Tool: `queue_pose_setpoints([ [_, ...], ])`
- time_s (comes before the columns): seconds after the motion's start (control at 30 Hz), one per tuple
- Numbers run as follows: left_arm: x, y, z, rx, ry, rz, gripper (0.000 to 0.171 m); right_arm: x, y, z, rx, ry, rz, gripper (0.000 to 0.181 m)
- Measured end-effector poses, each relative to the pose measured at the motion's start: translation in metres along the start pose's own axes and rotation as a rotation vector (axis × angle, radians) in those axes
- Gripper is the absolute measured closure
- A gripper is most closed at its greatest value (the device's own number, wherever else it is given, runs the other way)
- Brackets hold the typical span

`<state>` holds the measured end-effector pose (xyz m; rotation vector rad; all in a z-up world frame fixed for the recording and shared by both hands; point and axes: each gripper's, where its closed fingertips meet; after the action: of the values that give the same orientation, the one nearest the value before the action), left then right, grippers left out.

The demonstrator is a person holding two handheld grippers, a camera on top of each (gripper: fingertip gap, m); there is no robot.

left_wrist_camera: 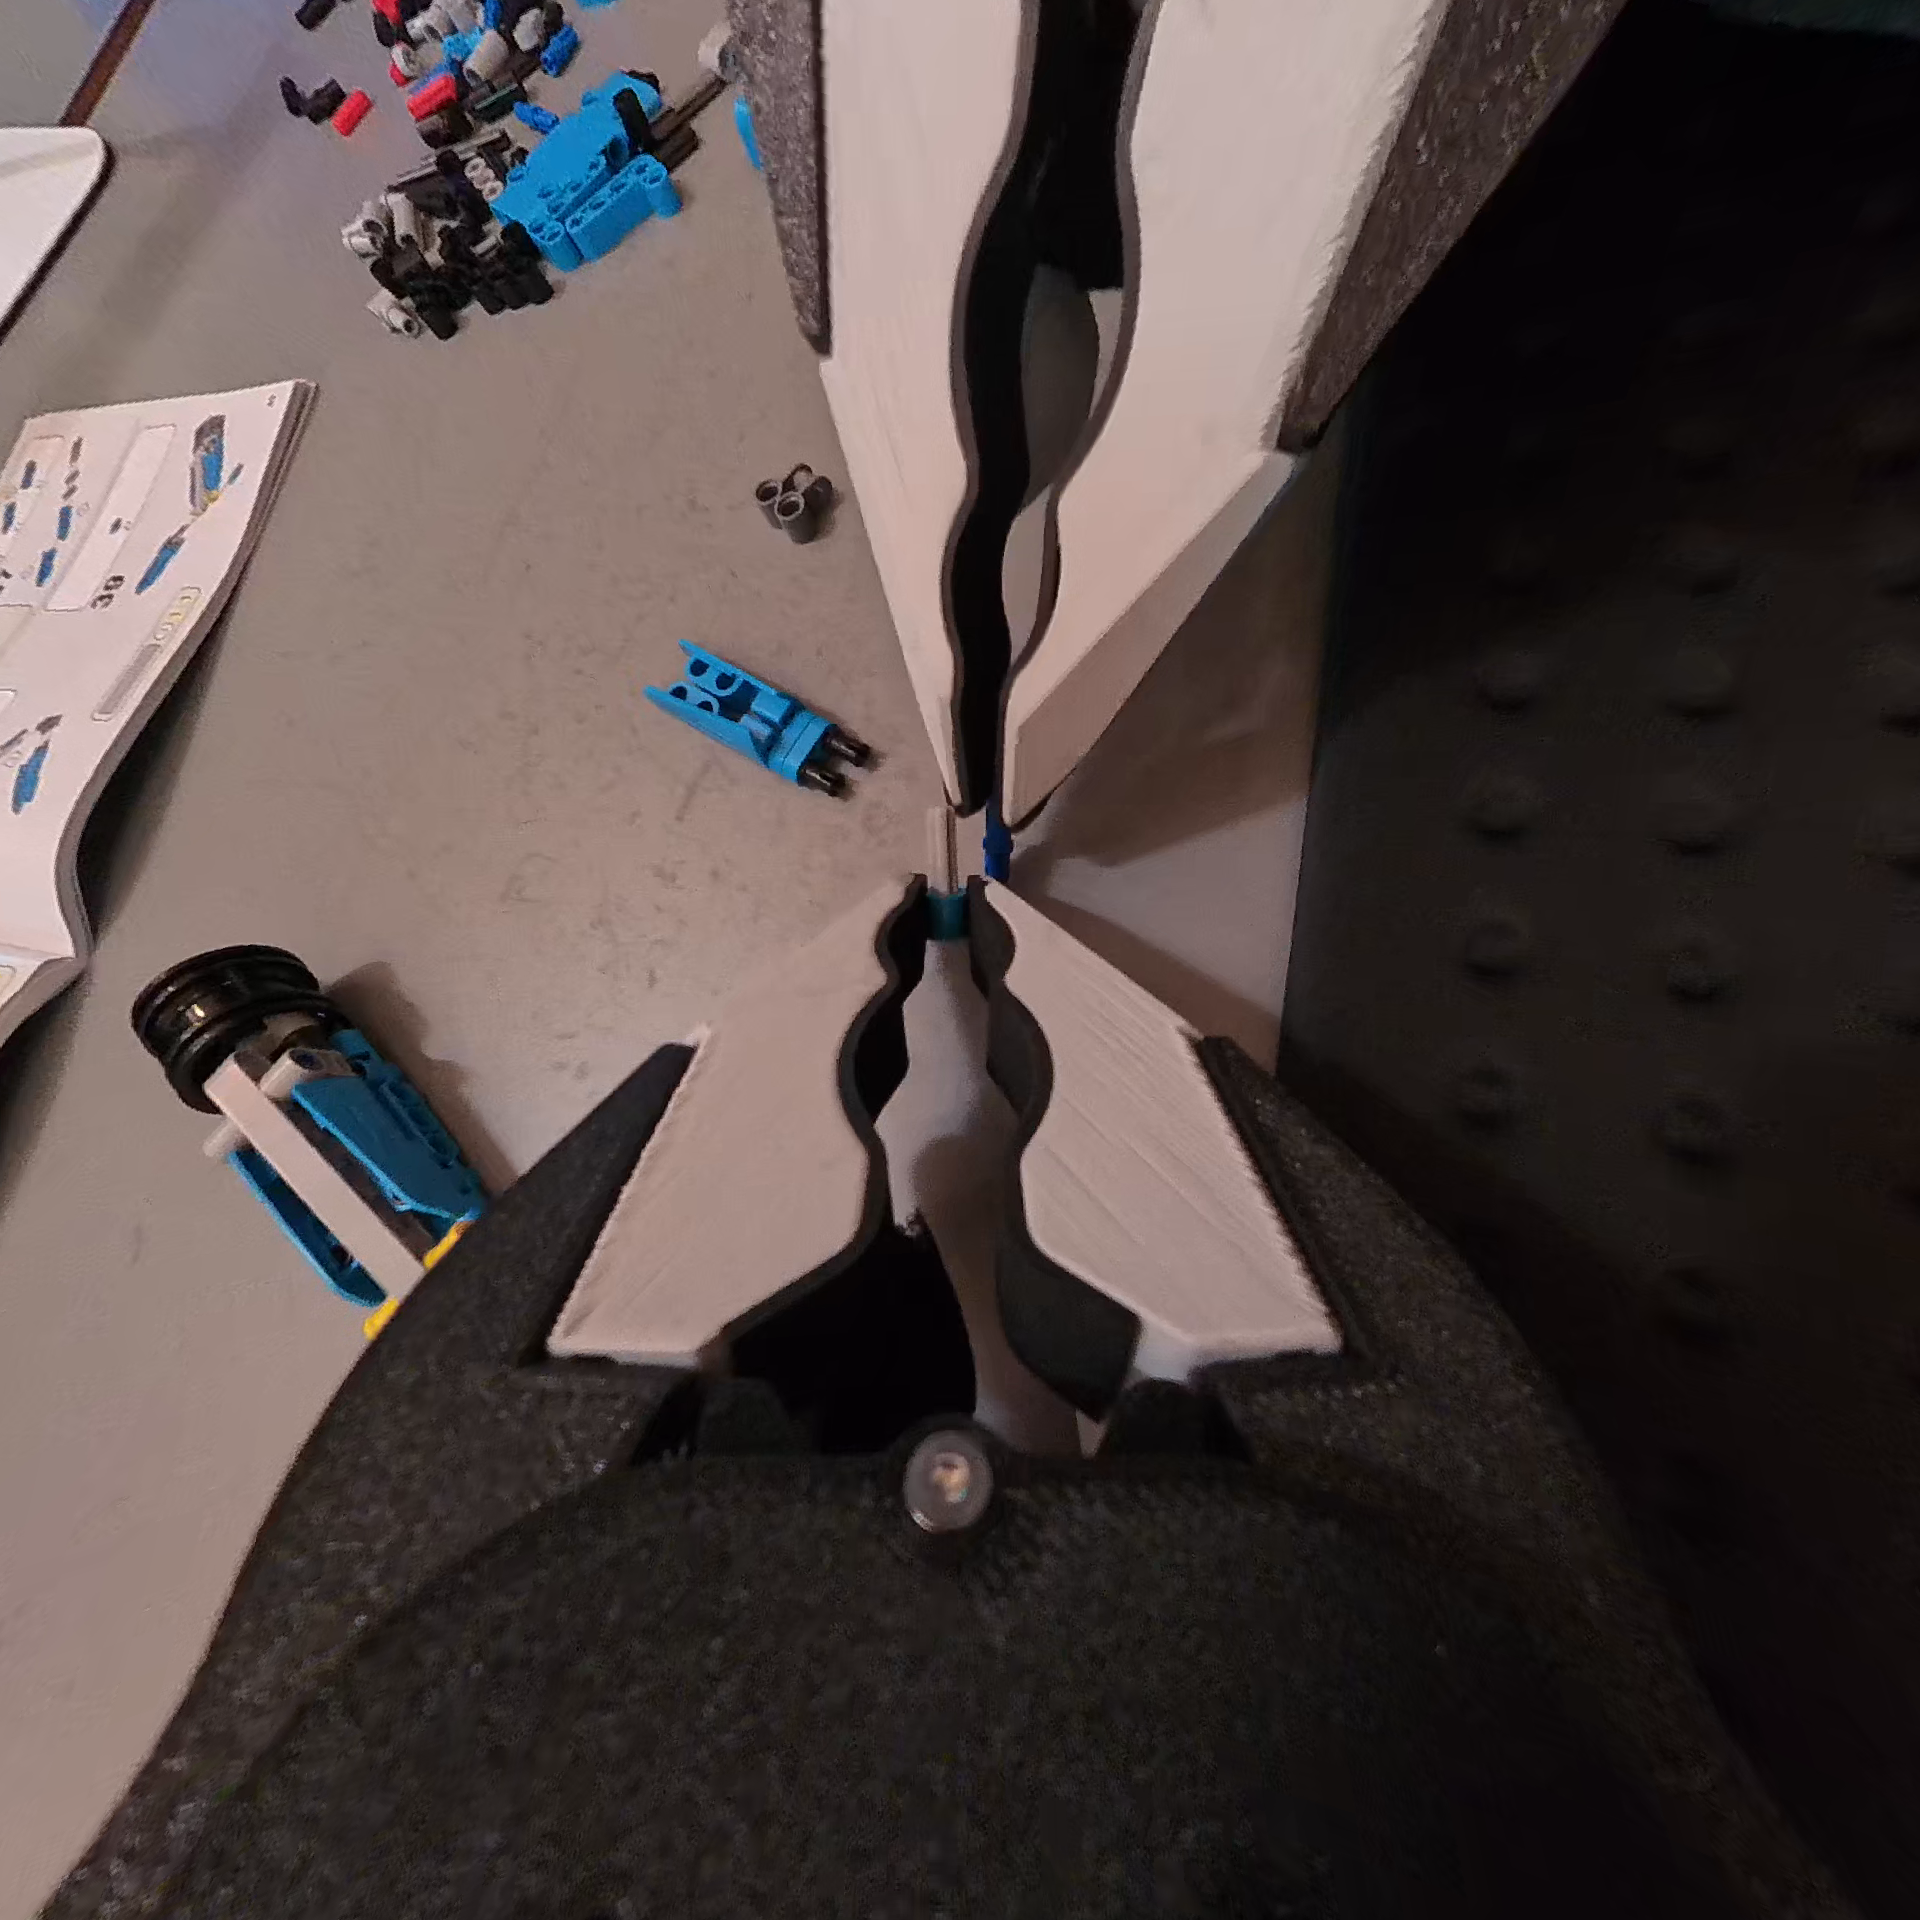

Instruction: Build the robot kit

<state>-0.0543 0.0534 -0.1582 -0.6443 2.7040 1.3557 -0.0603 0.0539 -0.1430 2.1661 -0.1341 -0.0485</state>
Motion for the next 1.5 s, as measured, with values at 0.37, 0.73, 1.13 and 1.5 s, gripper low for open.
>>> queue_pose_setpoints([
  [0.37, -0.018, 0.025, -0.02, 0.185, 0.094, -0.045, 0.165, 0.023, 0.055, 0.045, -0.322, 0.012, 0.046, 0.179],
  [0.73, -0.023, 0.044, -0.029, 0.282, 0.08, -0.11, 0.165, 0.048, 0.075, 0.115, -0.644, -0.148, 0.061, 0.179],
  [1.13, -0.018, 0.038, -0.026, 0.247, 0.049, -0.103, 0.165, 0.047, 0.072, 0.117, -0.606, -0.145, 0.055, 0.178],
  [1.5, -0.014, 0.035, -0.024, 0.231, 0.034, -0.089, 0.165, 0.046, 0.067, 0.124, -0.633, -0.151, 0.033, 0.173],
])
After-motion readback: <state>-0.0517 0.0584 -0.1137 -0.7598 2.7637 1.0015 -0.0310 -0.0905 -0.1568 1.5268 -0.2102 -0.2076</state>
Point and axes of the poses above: each gripper's, where its closed fingertips meet, y back along the fingers, z out of its underside, x = y × z across the jaws, and after that the axes turned 9 degrees about -x, right-handed
